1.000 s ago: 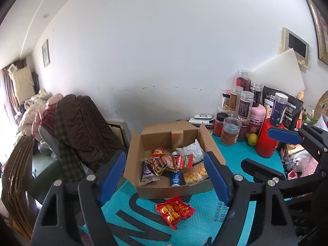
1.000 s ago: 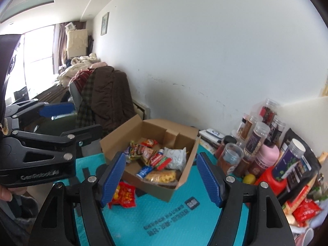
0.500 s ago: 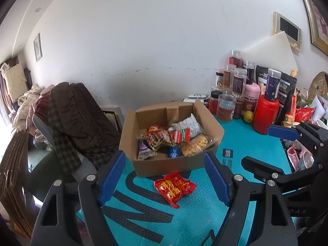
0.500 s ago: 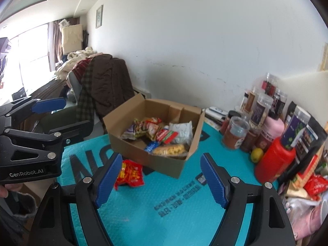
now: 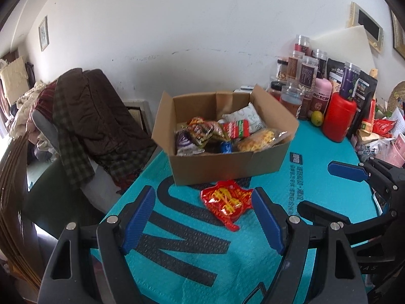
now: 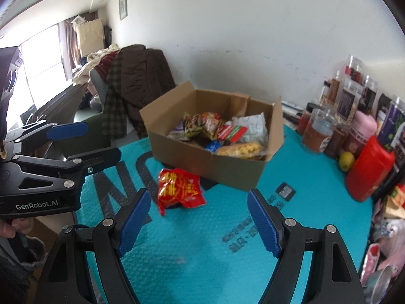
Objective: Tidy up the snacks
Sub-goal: 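Withdraw both tools from the box toward the red snack bag on the mat, then lower the right tool onto the red gold-lettered snack bag and grasp it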
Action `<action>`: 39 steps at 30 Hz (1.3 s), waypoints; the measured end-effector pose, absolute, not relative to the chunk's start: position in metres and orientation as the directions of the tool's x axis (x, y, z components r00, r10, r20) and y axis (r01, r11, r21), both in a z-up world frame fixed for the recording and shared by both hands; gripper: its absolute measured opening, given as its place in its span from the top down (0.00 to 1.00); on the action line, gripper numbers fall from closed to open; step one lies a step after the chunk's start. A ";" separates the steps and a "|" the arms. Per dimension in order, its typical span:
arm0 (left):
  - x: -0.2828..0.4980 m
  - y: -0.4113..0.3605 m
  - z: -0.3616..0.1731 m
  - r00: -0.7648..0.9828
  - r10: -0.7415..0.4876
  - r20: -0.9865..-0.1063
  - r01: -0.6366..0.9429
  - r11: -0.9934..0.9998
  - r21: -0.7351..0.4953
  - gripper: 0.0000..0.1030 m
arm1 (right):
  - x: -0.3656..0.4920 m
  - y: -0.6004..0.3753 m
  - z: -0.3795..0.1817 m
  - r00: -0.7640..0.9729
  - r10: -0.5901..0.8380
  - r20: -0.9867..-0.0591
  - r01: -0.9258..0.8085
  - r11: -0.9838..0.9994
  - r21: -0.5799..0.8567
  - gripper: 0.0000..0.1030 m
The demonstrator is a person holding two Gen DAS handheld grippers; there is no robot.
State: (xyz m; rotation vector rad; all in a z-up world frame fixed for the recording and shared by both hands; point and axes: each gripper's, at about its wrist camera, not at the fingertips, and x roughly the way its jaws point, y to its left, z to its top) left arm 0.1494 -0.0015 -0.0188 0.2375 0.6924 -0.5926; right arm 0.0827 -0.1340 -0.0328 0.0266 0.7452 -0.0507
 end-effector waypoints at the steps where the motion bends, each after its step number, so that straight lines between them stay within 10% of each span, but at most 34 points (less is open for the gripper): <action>1: 0.152 0.001 -0.024 0.610 -0.424 -0.669 0.581 0.814 0.014 0.24 | 0.085 -0.132 -0.037 0.727 -0.033 -0.686 0.051 0.999 0.007 0.23; 18: 0.192 0.021 -0.085 0.528 -0.355 -0.772 0.548 0.836 -0.010 0.24 | 0.138 -0.111 -0.120 0.583 0.057 -0.811 0.043 0.994 0.102 0.24; 39: 0.225 -0.010 -0.105 0.424 -0.419 -0.803 0.593 0.799 -0.103 0.24 | 0.151 -0.154 -0.141 0.547 0.136 -0.826 0.051 0.979 0.195 0.54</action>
